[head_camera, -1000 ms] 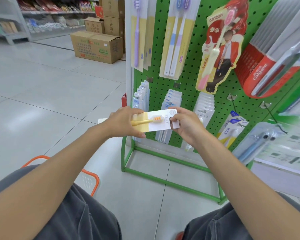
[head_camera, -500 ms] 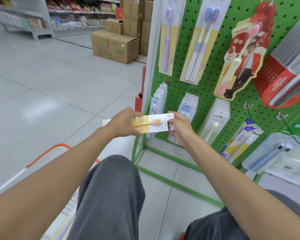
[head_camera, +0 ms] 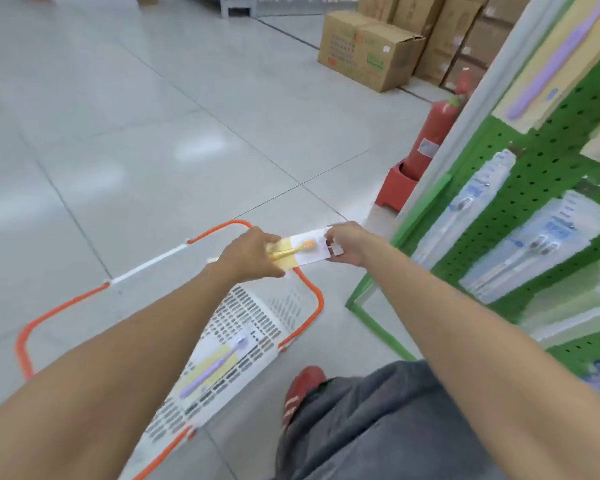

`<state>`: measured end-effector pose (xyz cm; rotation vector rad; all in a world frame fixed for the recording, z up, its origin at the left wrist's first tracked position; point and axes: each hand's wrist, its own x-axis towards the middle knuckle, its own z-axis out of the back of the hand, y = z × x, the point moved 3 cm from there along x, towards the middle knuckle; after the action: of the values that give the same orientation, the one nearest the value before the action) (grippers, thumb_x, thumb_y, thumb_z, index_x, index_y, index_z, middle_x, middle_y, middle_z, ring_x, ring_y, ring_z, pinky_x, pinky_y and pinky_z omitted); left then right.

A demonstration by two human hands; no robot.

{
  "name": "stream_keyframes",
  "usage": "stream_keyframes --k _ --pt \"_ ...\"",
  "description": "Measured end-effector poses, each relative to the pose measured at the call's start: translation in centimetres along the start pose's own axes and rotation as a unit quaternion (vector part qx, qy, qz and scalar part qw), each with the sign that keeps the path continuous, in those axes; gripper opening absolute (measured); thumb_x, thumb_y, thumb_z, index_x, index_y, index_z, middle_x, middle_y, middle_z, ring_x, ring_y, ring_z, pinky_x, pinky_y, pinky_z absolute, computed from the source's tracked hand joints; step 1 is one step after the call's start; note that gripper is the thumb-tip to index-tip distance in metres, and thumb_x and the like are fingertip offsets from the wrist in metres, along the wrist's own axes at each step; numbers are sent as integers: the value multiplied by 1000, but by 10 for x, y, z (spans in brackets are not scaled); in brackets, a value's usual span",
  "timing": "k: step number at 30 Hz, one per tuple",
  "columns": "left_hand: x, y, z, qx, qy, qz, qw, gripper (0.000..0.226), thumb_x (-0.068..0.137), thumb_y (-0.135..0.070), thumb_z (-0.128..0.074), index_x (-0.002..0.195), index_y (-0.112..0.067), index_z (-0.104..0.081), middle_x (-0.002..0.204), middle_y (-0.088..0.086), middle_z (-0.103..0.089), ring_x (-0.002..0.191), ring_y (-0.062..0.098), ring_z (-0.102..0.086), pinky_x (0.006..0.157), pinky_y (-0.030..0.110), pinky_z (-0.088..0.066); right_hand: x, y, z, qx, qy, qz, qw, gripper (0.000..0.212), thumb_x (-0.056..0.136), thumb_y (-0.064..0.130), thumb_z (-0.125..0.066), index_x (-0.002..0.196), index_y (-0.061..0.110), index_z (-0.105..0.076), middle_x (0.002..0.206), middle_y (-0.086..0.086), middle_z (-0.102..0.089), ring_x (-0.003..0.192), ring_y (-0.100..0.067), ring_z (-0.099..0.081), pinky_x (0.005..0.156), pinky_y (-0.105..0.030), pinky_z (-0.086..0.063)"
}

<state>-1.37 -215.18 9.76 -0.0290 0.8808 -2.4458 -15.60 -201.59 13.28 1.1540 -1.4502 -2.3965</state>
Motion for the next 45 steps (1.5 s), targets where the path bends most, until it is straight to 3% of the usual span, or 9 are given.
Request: stream_keyframes --k 5,11,20,22,25,29,31,38,45 --pt "-20 98 -37 19 32 103 994 63 60 -43 -80 118 -25 -65 88 -2 -55 80 19 -57 66 28 -45 47 -48 -96 -83 54 -36 994 14 94 -1 -44 105 6 -50 83 -8 -48 74 -20 -52 68 -35 -53" --pt "-59 183 -94 15 101 213 972 60 66 -43 -84 119 -24 -63 110 6 -62 105 27 -62 81 33 -49 94 -126 -171 -282 151 -48 946 6 96 9 -45 94 8 -51 100 -12 -53 90 -27 -50 87 -39 -48" --pt "-66 204 -163 87 161 242 953 74 73 -54 -76 134 -22 -48 124 2 -47 110 20 -53 86 36 -50 110 -174 -178 -475 195 -33 857 37 96 0 -36 64 15 -26 64 -3 -28 54 -15 -24 51 -25 -23" --pt "-62 202 -170 99 172 239 951 84 75 -58 -73 142 -19 -40 137 4 -43 123 23 -47 94 42 -48 110 -172 -173 -481 177 -14 858 28 94 3 -39 68 11 -38 75 -8 -45 61 -21 -42 56 -29 -37" --pt "-50 194 -164 47 114 249 961 62 88 -47 -66 141 -20 -46 140 4 -48 125 23 -49 97 40 -46 107 -155 -157 -432 149 32 889 28 94 3 -42 113 -4 -61 121 -21 -60 105 -36 -62 90 -43 -53" --pt "-18 148 -128 -113 20 231 966 3 88 -25 -66 89 -23 -68 95 0 -70 77 18 -62 66 28 -46 93 -110 -121 -336 85 99 933 22 92 6 -47 100 6 -67 105 -13 -69 91 -29 -67 86 -42 -56" --pt "-3 109 -106 -171 -9 202 964 8 83 -17 -67 75 -20 -67 81 -1 -69 73 18 -63 64 27 -48 79 -83 -94 -287 47 122 949 20 90 6 -48 93 4 -68 88 -11 -70 69 -22 -65 72 -33 -57" --pt "20 -70 -38 -298 -64 48 951 6 77 -16 -66 74 -16 -71 74 -1 -70 73 15 -65 66 29 -52 -22 -1 36 -117 -110 209 965 13 89 7 -55 89 14 -66 75 -1 -66 57 -11 -59 46 -12 -39" --pt "16 -252 11 -325 -44 -117 937 7 77 -17 -68 78 -11 -73 81 3 -73 83 23 -70 84 41 -58 -118 49 158 -45 -270 286 918 12 92 12 -57 88 14 -68 78 2 -68 68 -11 -61 68 -24 -50"
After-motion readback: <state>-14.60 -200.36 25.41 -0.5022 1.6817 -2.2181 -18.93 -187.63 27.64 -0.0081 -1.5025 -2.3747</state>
